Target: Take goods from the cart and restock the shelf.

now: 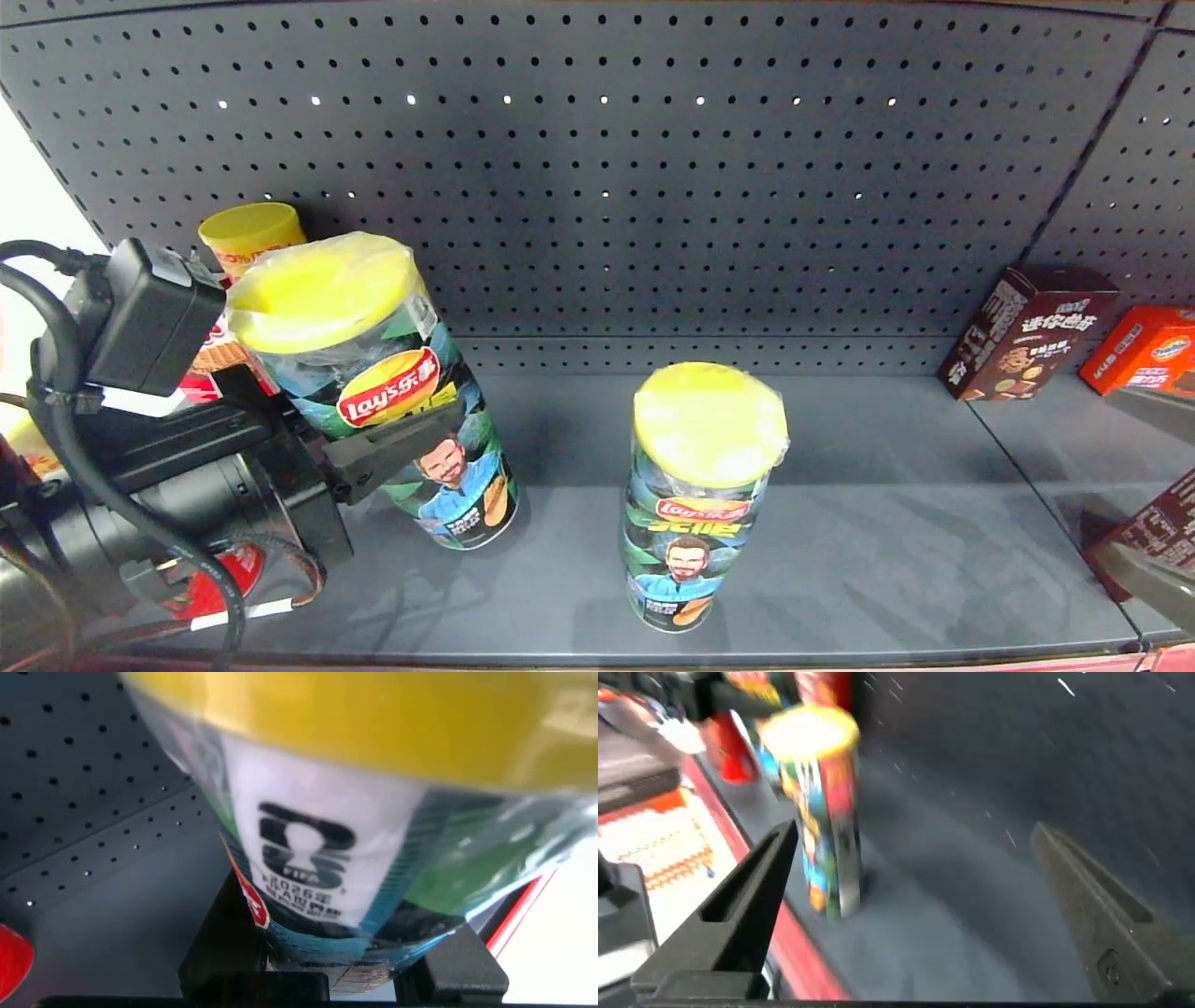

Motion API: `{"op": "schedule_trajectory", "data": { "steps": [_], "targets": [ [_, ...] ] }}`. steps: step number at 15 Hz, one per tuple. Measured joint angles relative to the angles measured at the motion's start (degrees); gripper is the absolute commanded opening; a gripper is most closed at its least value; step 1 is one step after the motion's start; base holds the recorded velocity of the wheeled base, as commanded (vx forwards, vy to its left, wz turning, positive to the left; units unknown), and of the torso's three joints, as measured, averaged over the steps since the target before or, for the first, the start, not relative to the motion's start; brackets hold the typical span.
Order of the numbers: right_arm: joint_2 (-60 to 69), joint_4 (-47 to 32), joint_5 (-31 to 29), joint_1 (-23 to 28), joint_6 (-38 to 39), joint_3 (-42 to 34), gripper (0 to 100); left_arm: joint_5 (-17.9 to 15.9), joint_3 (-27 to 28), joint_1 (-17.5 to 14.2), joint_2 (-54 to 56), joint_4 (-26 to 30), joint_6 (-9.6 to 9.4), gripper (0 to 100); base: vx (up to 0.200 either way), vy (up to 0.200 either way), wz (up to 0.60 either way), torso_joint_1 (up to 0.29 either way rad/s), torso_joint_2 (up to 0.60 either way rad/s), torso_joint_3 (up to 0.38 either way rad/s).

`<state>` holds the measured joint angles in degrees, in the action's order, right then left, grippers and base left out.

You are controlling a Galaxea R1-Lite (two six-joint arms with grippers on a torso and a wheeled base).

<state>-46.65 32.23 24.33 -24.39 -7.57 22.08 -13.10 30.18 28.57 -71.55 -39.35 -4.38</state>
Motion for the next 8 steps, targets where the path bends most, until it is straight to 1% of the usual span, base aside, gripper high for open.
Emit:
{"op": "schedule_trajectory", "data": {
  "steps": [2,4,6,8],
  "targets": [
    [8.7,-10.2,-5.2,0.5,0.0,-0.1,100,0.0,0.5,0.1,0.0,0.0,-0.09,0,0.000,0.000,0.00,0.000,0.00,0.000],
    [16.3,-17.9,-11.2,0.8,0.0,-1.2,100,0.0,0.6,0.5,0.0,0.0,-0.11,0,0.000,0.000,0.00,0.000,0.00,0.000],
    [22.5,-22.5,-17.7,1.6,0.0,-3.8,100,0.0,0.5,0.8,0.1,0.1,-0.11,0,0.000,0.000,0.00,0.000,0.00,0.000],
    [27.9,-24.5,-21.4,3.0,0.0,-7.7,100,0.1,0.4,0.8,0.2,0.1,-0.11,0,0.000,0.000,0.00,0.000,0.00,0.000]
  ]
}}
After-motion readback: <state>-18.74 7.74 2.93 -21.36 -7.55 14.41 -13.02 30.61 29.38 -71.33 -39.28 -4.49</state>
